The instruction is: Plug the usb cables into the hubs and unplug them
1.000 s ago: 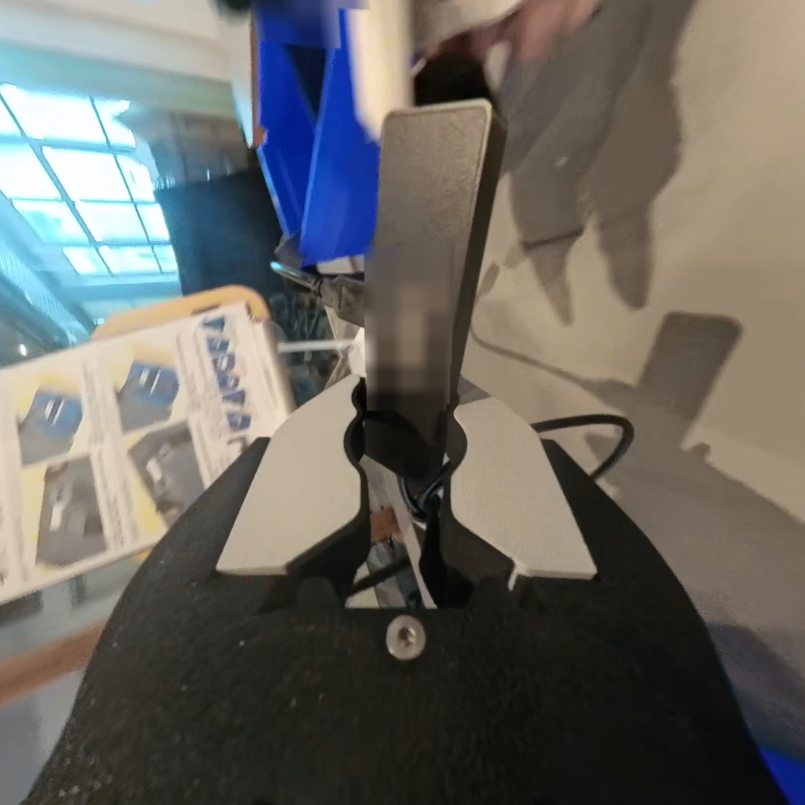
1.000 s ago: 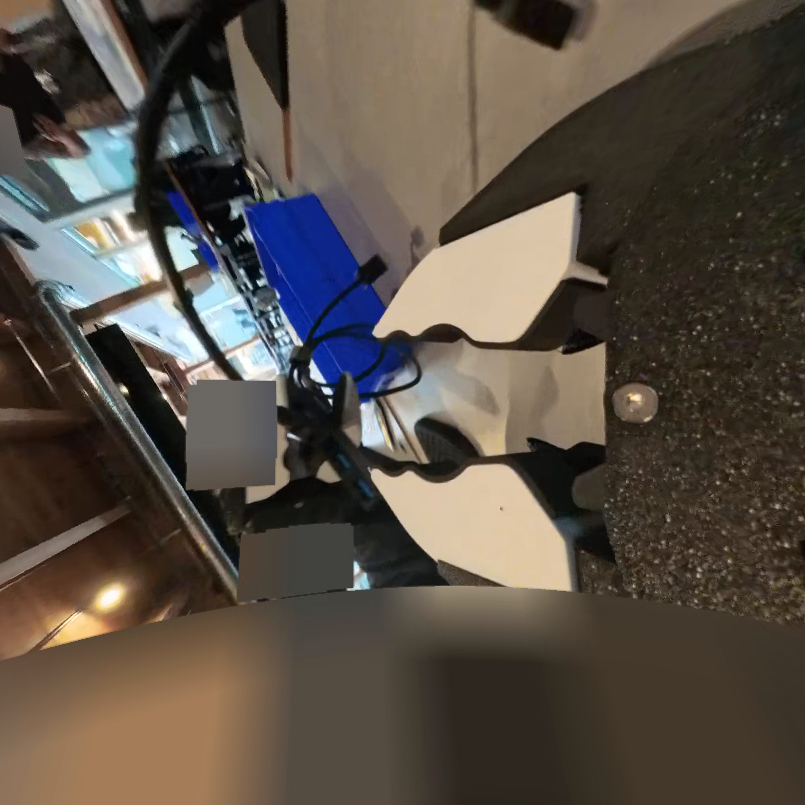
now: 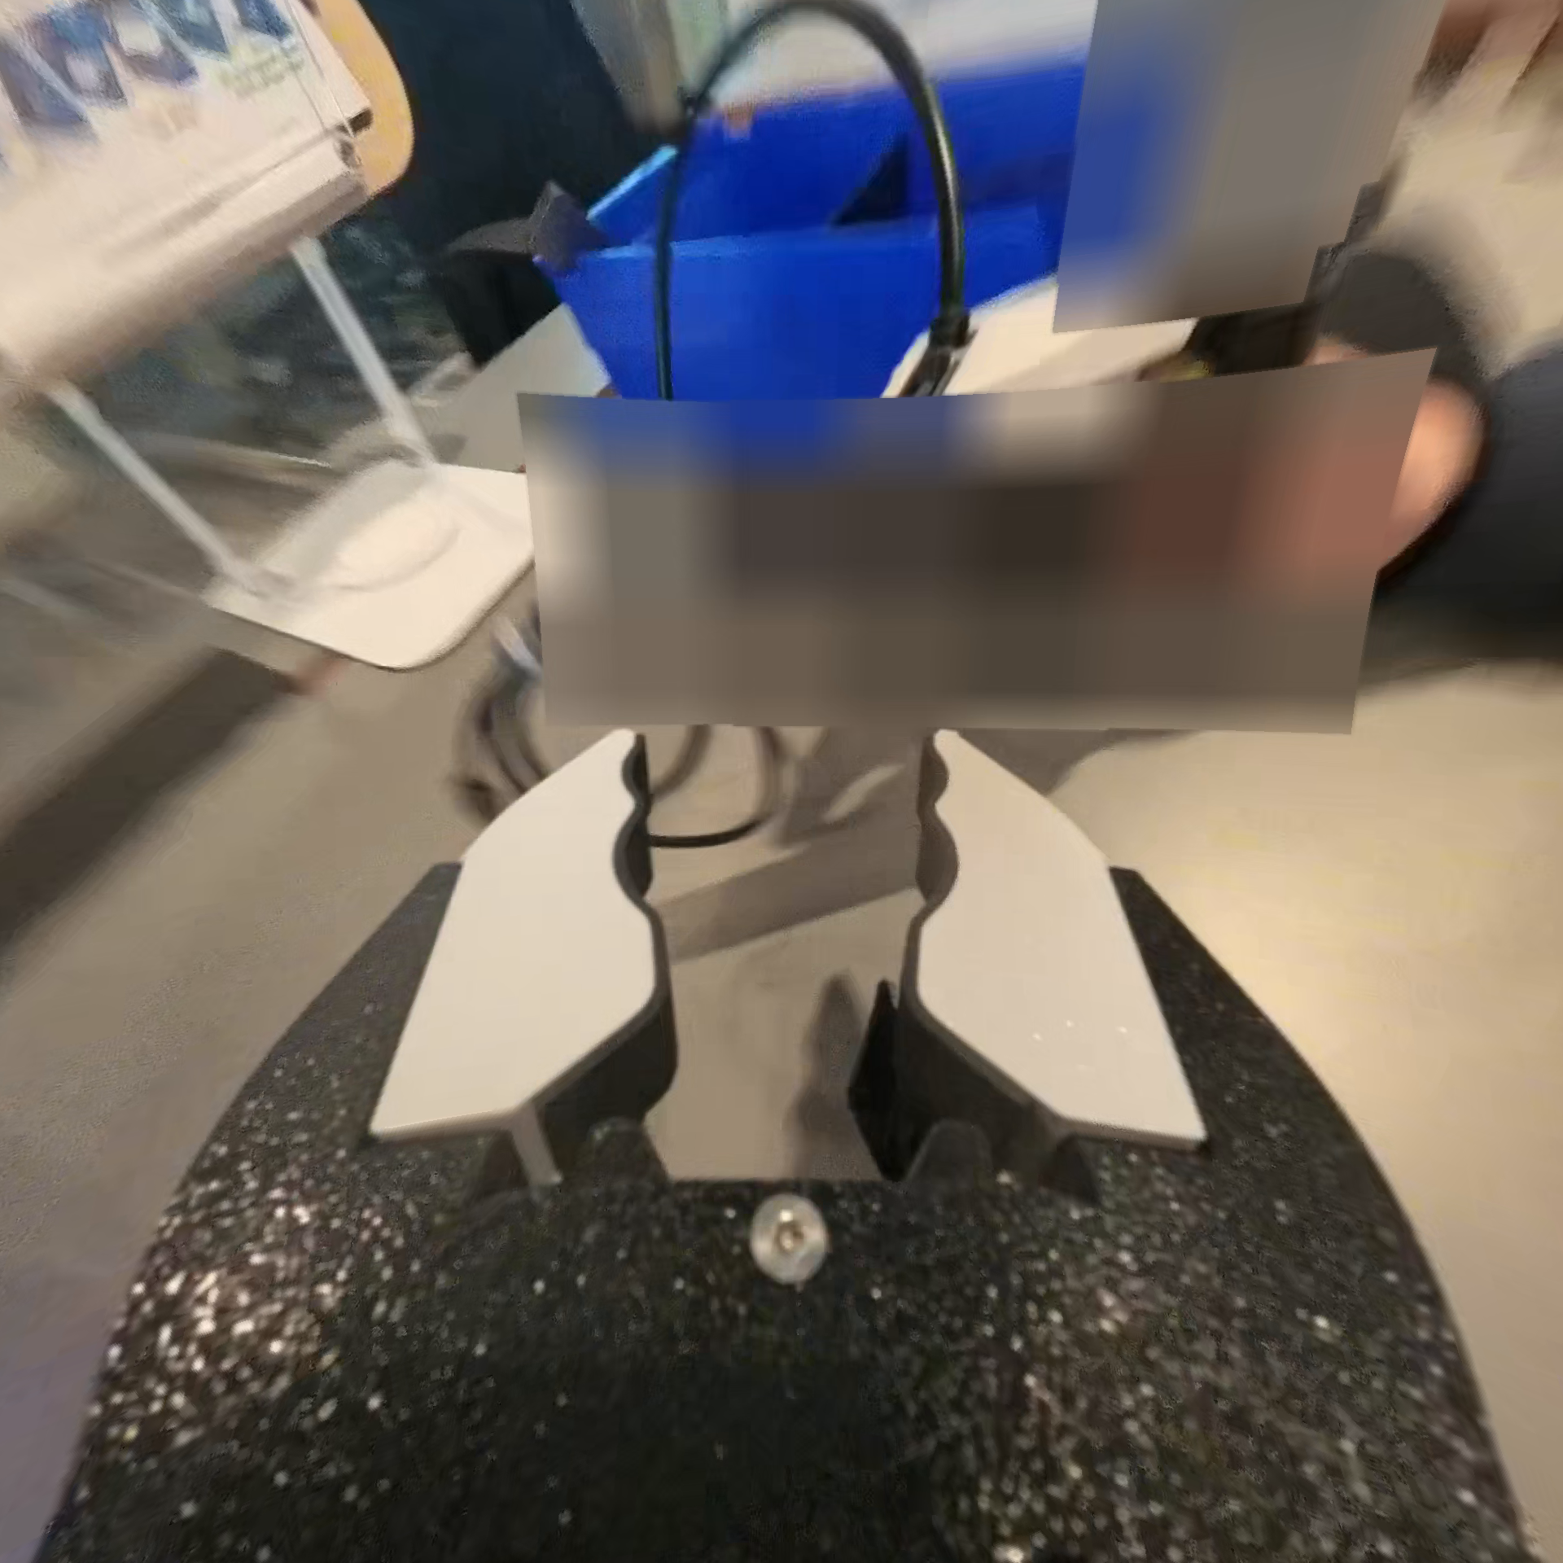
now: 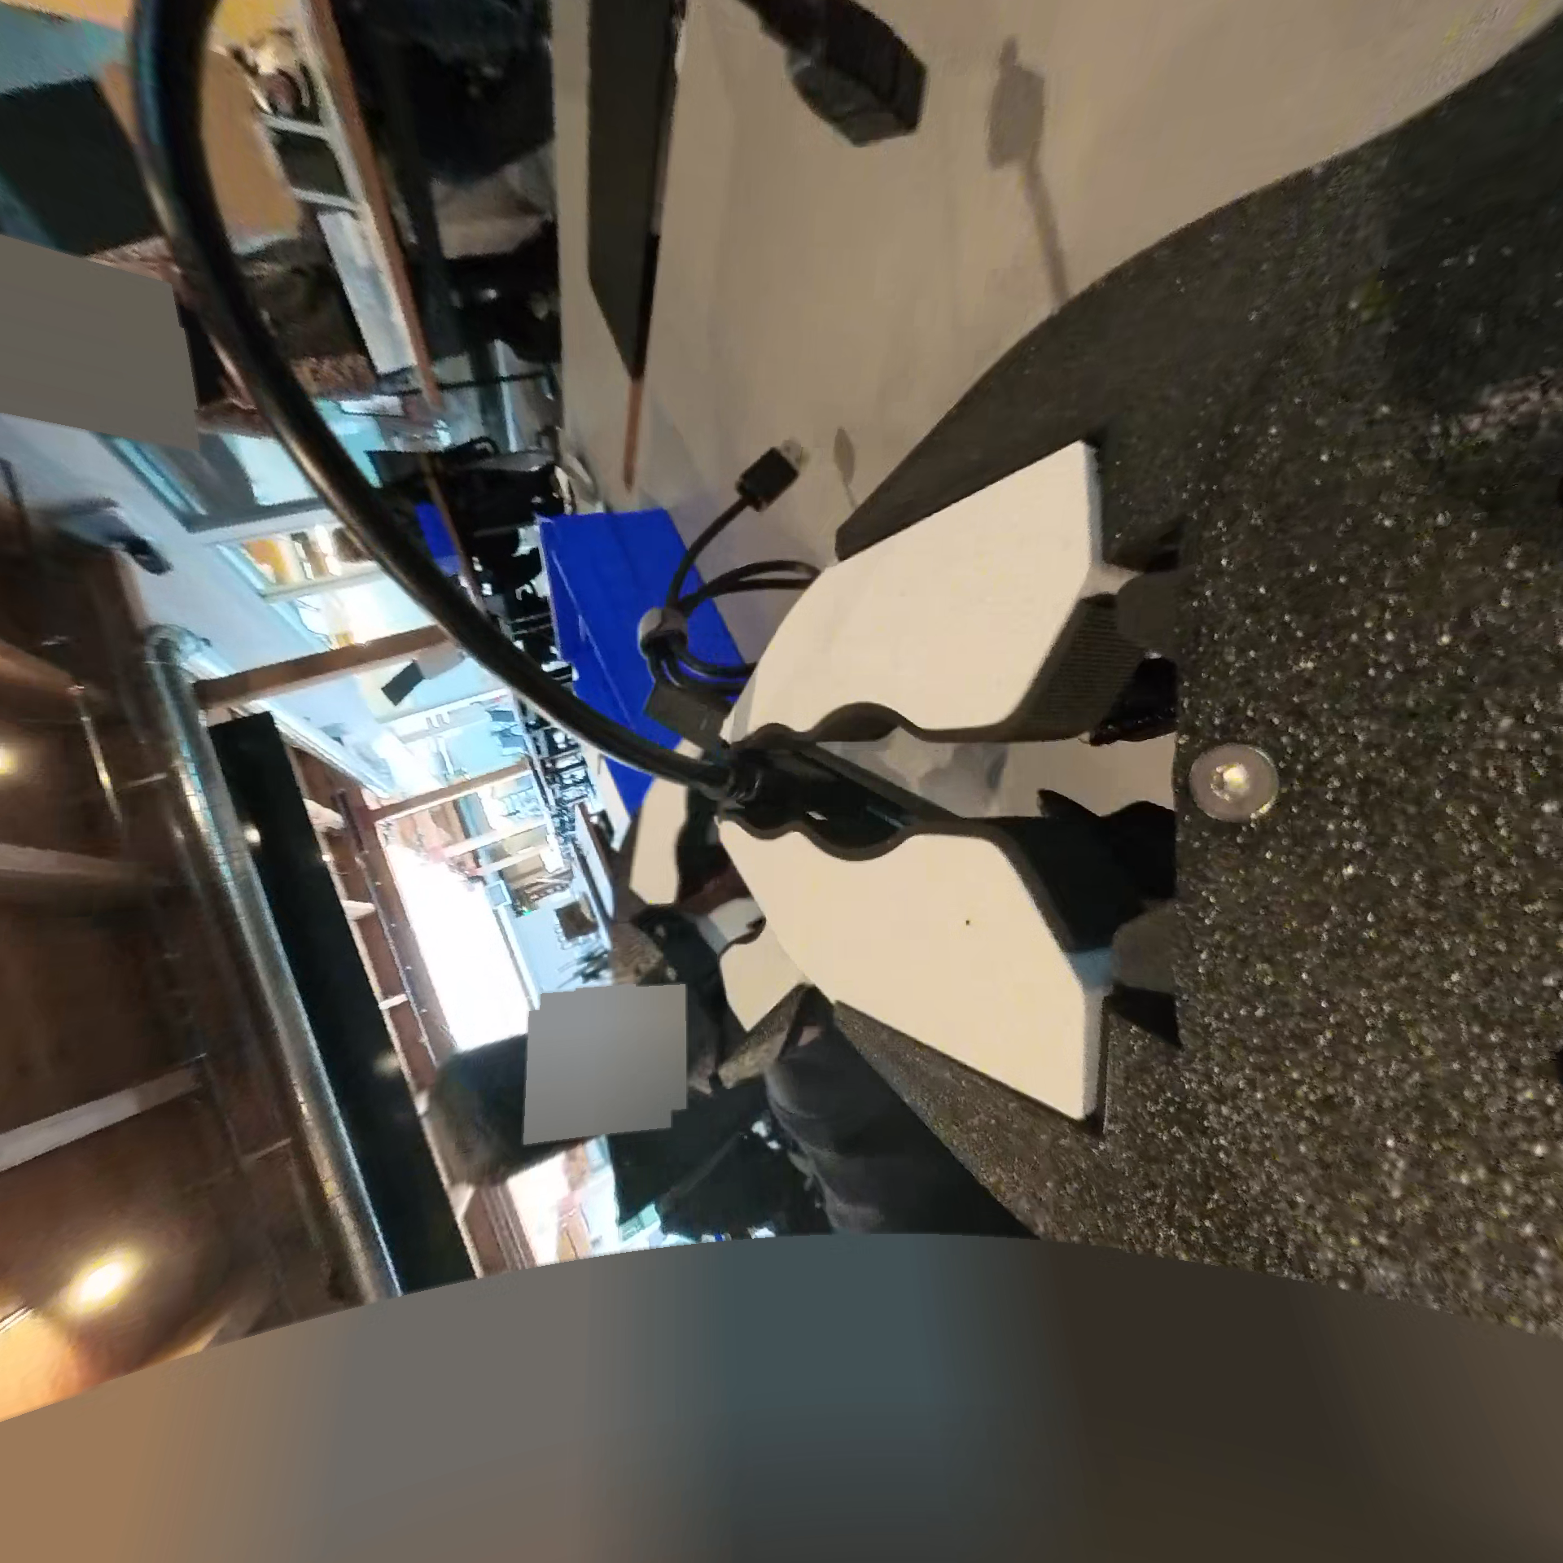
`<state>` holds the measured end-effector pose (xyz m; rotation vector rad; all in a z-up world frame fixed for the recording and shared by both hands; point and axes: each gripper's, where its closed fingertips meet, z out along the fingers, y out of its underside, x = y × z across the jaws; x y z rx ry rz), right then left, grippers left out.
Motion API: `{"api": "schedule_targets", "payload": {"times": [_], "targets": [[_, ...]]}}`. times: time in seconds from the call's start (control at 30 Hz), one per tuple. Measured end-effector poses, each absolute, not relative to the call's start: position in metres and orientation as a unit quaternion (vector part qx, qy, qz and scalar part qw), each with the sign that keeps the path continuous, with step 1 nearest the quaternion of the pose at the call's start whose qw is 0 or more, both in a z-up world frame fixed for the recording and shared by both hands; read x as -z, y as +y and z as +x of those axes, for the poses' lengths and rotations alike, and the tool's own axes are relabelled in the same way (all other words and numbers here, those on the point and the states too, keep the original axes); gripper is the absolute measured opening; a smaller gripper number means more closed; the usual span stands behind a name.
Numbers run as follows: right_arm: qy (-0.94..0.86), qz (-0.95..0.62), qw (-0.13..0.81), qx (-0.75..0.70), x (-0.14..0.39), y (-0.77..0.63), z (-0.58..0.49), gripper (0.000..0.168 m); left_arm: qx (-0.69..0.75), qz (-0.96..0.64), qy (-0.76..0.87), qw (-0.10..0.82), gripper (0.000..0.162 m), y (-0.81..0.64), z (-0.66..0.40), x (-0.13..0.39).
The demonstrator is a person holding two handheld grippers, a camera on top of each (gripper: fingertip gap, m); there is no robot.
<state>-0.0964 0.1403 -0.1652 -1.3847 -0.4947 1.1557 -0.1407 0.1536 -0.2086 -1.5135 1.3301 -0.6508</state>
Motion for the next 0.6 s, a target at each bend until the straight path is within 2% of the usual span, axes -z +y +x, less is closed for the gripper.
{"api": "schedule_targets", "payload": {"times": [0.07, 0.1, 0.27, 0.3, 0.4, 0.53, 0.6], "targets": [[-0.212, -0.581, 0.609, -0.497, 0.159, 0.138, -0.093, 0.013, 0.363, -0.633, 0.509, 0.456, 0.047, 0.14, -0.135, 0.206], [-0.214, -0.57, 0.613, -0.504, 0.156, 0.136, -0.093, 0.012, 0.413, -0.634, 0.49, 0.433, 0.047, 0.132, -0.13, 0.205], [-0.216, -0.532, 0.603, -0.554, 0.149, 0.126, -0.096, 0.013, 0.586, -0.629, 0.399, 0.319, 0.078, 0.116, -0.105, 0.2], [-0.218, -0.527, 0.601, -0.56, 0.149, 0.125, -0.097, 0.012, 0.617, -0.614, 0.383, 0.308, 0.077, 0.113, -0.101, 0.194], [-0.224, -0.521, 0.597, -0.568, 0.149, 0.122, -0.098, 0.012, 0.669, -0.573, 0.351, 0.318, 0.058, 0.113, -0.096, 0.18], [-0.235, -0.522, 0.591, -0.568, 0.152, 0.12, -0.103, 0.013, 0.685, -0.547, 0.342, 0.337, 0.02, 0.116, -0.096, 0.175], [-0.234, -0.53, 0.591, -0.561, 0.154, 0.121, -0.104, 0.012, 0.683, -0.542, 0.346, 0.346, 0.017, 0.118, -0.098, 0.175]]}}
